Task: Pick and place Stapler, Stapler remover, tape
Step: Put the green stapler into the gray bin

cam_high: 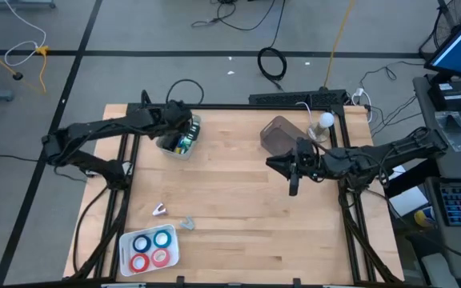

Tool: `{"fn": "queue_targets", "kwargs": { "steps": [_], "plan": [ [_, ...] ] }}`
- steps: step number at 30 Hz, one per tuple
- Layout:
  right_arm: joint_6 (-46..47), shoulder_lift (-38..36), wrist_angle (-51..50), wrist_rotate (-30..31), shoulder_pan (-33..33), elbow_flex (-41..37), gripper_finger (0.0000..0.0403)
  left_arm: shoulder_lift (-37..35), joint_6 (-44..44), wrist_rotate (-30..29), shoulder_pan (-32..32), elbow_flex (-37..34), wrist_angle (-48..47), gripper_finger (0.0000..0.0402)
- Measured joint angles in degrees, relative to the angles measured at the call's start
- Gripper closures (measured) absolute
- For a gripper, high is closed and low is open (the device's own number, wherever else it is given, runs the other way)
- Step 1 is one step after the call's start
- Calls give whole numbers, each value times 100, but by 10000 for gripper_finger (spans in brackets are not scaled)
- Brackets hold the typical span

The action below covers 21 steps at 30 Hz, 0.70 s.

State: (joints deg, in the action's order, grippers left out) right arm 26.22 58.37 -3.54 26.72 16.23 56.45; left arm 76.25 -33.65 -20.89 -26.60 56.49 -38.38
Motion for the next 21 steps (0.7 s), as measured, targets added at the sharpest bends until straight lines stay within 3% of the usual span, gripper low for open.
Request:
{"fn": "queue_targets", "kwargs": {
  "steps": [6,12,21],
  "plan": [
    [4,0,-14,0,0,0,353,771,-145,22,-254,1,-299,305],
    [7,0,-6,0,0,0,353,1464,-165,539,-537,-2,-309,305],
    [9,0,5,0,0,0,353,1746,-110,711,-758,0,-91,305]
  ]
}}
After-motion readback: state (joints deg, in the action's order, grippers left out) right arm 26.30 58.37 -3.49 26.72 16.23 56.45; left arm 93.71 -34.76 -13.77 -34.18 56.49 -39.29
